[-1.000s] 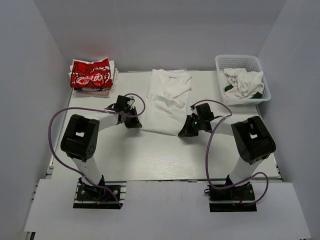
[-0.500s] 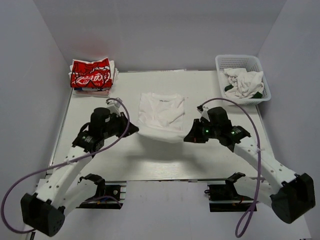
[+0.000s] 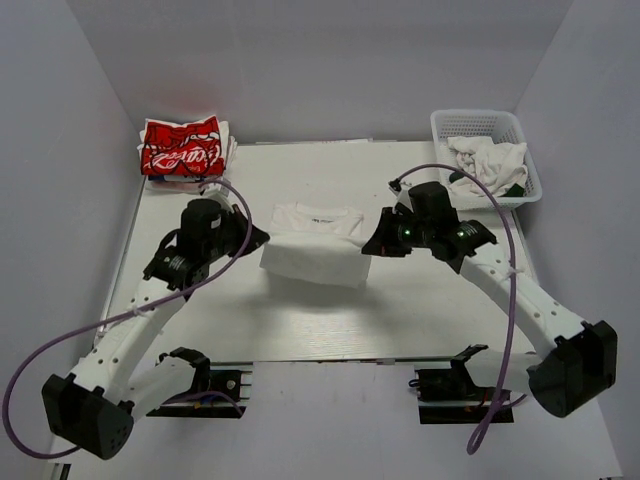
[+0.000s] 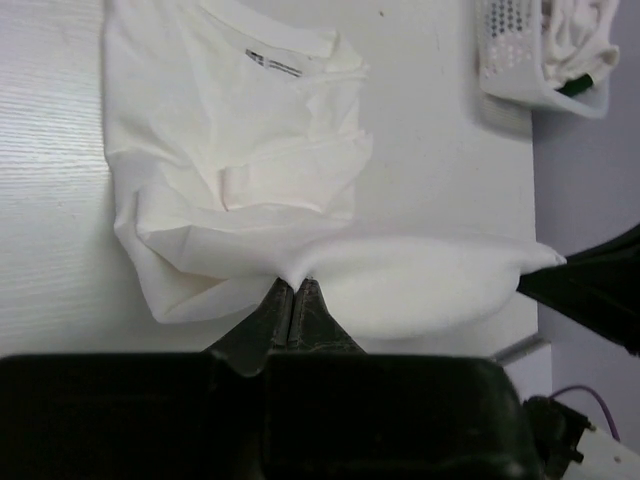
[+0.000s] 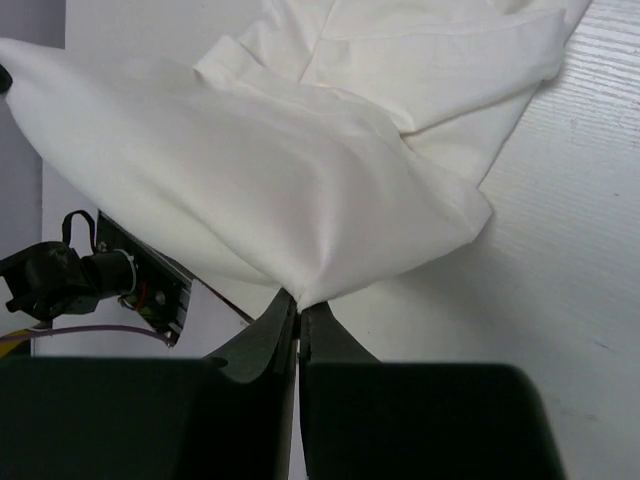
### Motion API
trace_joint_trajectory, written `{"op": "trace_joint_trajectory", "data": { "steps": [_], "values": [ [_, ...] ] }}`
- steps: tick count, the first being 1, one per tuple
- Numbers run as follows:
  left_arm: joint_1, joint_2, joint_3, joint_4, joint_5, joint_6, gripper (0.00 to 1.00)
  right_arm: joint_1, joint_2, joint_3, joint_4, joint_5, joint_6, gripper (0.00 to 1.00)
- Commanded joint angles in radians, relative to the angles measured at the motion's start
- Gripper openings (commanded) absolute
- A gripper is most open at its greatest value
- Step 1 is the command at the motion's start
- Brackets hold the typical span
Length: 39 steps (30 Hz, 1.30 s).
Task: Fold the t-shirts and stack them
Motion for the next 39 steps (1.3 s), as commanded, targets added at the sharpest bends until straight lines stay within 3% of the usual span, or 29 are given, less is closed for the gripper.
{"op": "trace_joint_trajectory", "data": {
  "steps": [1, 5, 15, 22, 28, 31, 32, 33, 34, 35, 39],
  "values": [
    [0.02, 0.058, 0.093, -0.003, -0.146, -0.033, 0.0, -0.016, 0.065, 0.064, 0.051, -0.042, -0.024, 0.0],
    [0.02, 0.137, 0.128, -0.012, -0.279, -0.052, 0.0, -0.038, 0.141, 0.096, 0.093, -0.057, -0.026, 0.0],
    [0.029, 0.419, 0.384, 0.031, -0.37, -0.007, 0.0, -0.133, 0.332, 0.268, 0.17, -0.091, -0.047, 0.0],
    [0.062, 0.664, 0.535, 0.074, -0.361, 0.016, 0.0, -0.206, 0.518, 0.32, 0.285, -0.227, -0.01, 0.0],
    [0.093, 0.937, 0.709, 0.147, -0.347, 0.065, 0.0, -0.28, 0.773, 0.484, 0.371, -0.278, 0.034, 0.0],
    [0.102, 1.058, 0.843, 0.114, -0.272, 0.095, 0.0, -0.3, 0.912, 0.632, 0.313, -0.292, 0.042, 0.0],
    [0.113, 1.141, 0.934, 0.091, -0.229, 0.124, 0.06, -0.308, 0.961, 0.712, 0.296, -0.284, 0.034, 0.0],
    [0.113, 1.178, 0.976, 0.071, -0.212, 0.139, 0.25, -0.309, 0.984, 0.747, 0.274, -0.283, 0.027, 0.34],
    [0.113, 1.207, 1.013, 0.023, -0.201, 0.148, 0.51, -0.309, 1.042, 0.776, 0.19, -0.284, 0.014, 0.9],
    [0.113, 1.253, 1.076, 0.008, -0.191, 0.17, 0.99, -0.311, 1.051, 0.8, 0.173, -0.26, 0.002, 0.9],
    [0.113, 1.241, 1.08, 0.012, -0.114, 0.205, 1.0, -0.302, 0.982, 0.744, 0.191, -0.187, -0.018, 0.9]
  ]
}}
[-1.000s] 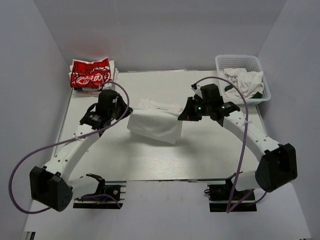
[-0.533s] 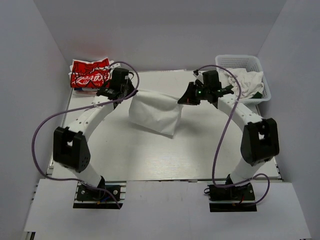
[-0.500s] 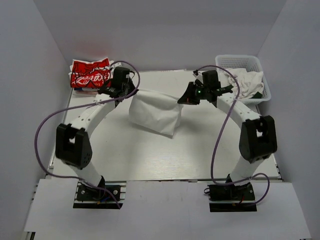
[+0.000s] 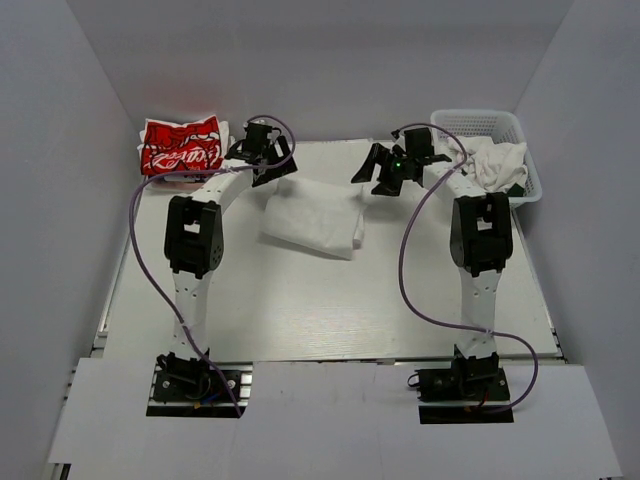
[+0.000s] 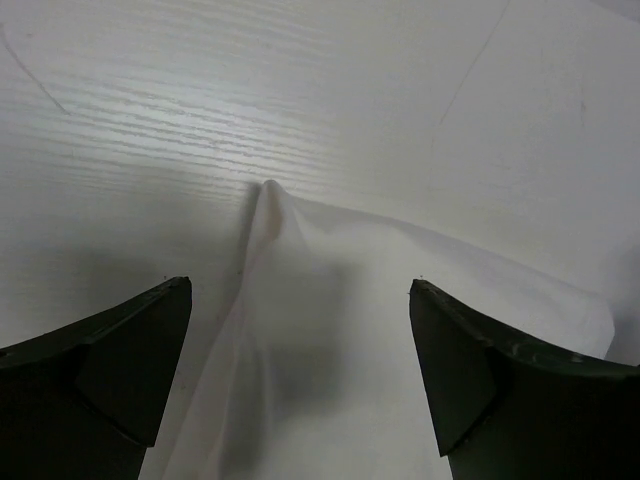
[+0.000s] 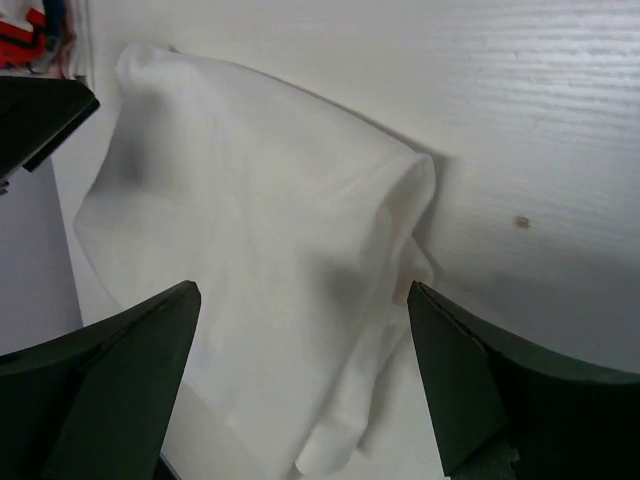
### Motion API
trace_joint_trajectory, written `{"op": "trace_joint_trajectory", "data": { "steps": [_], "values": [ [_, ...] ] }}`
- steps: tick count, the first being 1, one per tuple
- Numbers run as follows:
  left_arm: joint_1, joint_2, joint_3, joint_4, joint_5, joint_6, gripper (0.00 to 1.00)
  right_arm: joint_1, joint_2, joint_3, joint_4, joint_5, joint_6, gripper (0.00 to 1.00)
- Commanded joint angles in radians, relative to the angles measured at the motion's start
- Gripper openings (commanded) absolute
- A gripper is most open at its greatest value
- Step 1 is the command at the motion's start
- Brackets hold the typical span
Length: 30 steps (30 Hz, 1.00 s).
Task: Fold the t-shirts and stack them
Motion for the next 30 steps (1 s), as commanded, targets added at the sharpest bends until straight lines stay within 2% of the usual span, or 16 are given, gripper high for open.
{"op": "trace_joint_trajectory", "data": {
  "steps": [1, 7, 9, 11, 15, 19, 23, 26, 30],
  "values": [
    [0.003, -0.097, -0.014, -0.018, 0.088, 0.07, 1.0, 0.015, -0.125, -0.061, 0.004, 0.056, -0.036, 0.9],
    [-0.022, -0.28, -0.246, 0.115, 0.197, 0.104, 1.0, 0.075, -0.306, -0.266, 0.117, 0.053, -0.027, 0.9],
    [-0.031, -0.347, -0.309, 0.167, 0.246, 0.104, 1.0, 0.092, -0.326, -0.323, 0.219, 0.032, 0.01, 0.9],
    [-0.031, -0.377, -0.398, 0.198, 0.305, 0.104, 1.0, 0.104, -0.325, -0.353, 0.32, 0.0, 0.065, 0.9],
    [-0.04, -0.398, -0.541, 0.245, 0.427, 0.104, 1.0, 0.124, -0.247, -0.363, 0.395, -0.003, 0.129, 0.9],
    [-0.051, -0.407, -0.705, 0.316, 0.493, 0.104, 1.0, 0.141, -0.195, -0.388, 0.407, -0.039, 0.171, 0.9],
    [-0.06, -0.407, -0.848, 0.327, 0.511, 0.104, 1.0, 0.135, -0.164, -0.513, 0.394, -0.016, 0.202, 0.9],
    [-0.06, -0.416, -0.964, 0.339, 0.53, 0.104, 1.0, 0.132, -0.178, -0.581, 0.359, 0.054, 0.176, 0.9],
    [-0.1, -0.524, -1.096, 0.329, 0.553, 0.078, 1.0, 0.139, -0.236, -0.642, 0.302, 0.093, 0.081, 0.9]
  ]
}}
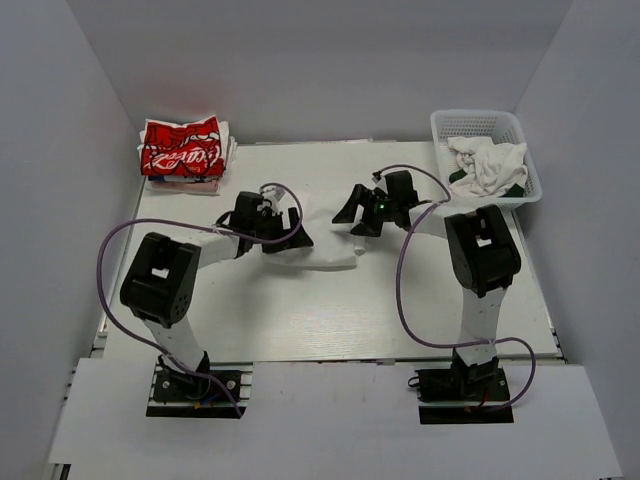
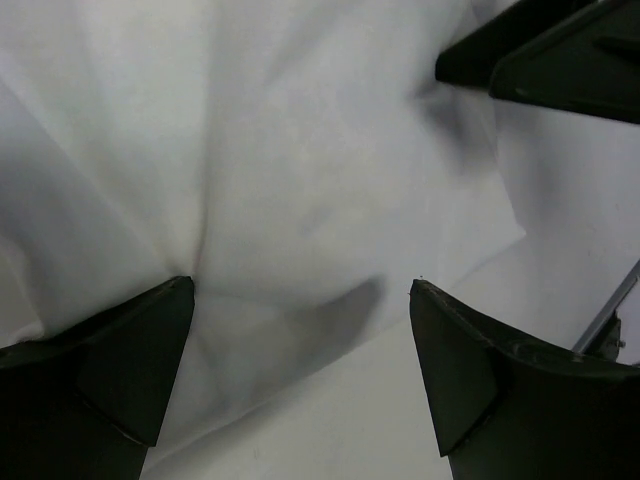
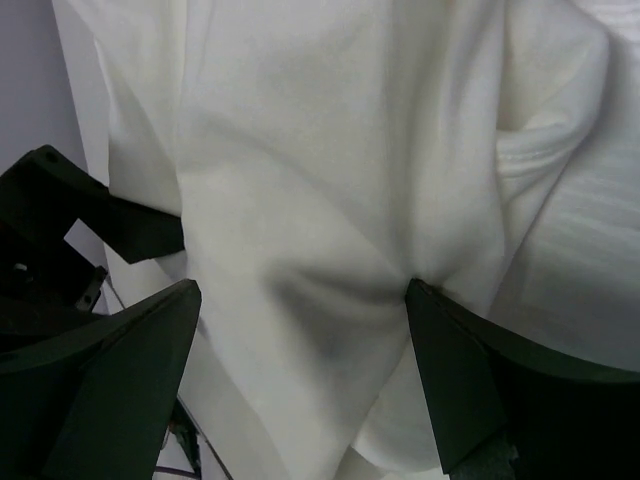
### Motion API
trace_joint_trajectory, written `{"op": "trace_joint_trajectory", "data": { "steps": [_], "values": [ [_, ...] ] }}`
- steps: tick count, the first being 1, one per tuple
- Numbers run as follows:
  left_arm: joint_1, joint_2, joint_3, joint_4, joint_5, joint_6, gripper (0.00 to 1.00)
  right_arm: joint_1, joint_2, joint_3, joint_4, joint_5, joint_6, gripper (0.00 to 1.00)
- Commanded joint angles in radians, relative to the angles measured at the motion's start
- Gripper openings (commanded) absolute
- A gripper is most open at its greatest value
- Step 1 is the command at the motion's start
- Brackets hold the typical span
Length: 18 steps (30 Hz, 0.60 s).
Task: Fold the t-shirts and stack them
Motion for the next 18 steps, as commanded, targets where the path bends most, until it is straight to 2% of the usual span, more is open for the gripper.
{"op": "trace_joint_trajectory", "data": {
  "steps": [1, 3, 6, 9, 11, 13, 15, 18],
  "values": [
    [-0.048, -0.076, -0.132, -0.138, 0.037, -0.014, 1.0, 0.008, -0.049, -0.078, -0.117, 0.102, -0.102, 0.9],
    [-0.08, -0.215, -0.156, -0.159, 0.025, -0.037, 1.0, 0.025, -0.151, -0.098, -0.123, 0.105, -0.135, 0.9],
    [-0.115, -0.406, -0.156, -0.217, -0.075, -0.048, 1.0, 0.063, -0.322, -0.143, -0.121, 0.154, -0.215, 0.9],
    [-0.116, -0.52, -0.147, -0.259, -0.197, -0.065, 1.0, 0.088, -0.462, -0.181, -0.149, 0.147, -0.249, 0.9],
    [-0.116, -0.585, -0.17, -0.224, -0.241, -0.056, 1.0, 0.109, -0.52, -0.23, -0.105, 0.116, -0.275, 0.9],
    [-0.1, -0.576, -0.195, -0.146, -0.328, -0.079, 1.0, 0.12, -0.533, -0.291, -0.08, 0.021, -0.269, 0.9],
    [-0.088, -0.521, -0.137, -0.144, -0.372, -0.068, 1.0, 0.129, -0.525, -0.345, -0.024, -0.054, -0.241, 0.9],
    [-0.088, -0.365, -0.068, -0.113, -0.364, -0.054, 1.0, 0.123, -0.501, -0.425, 0.065, -0.051, -0.201, 0.9]
  ]
}}
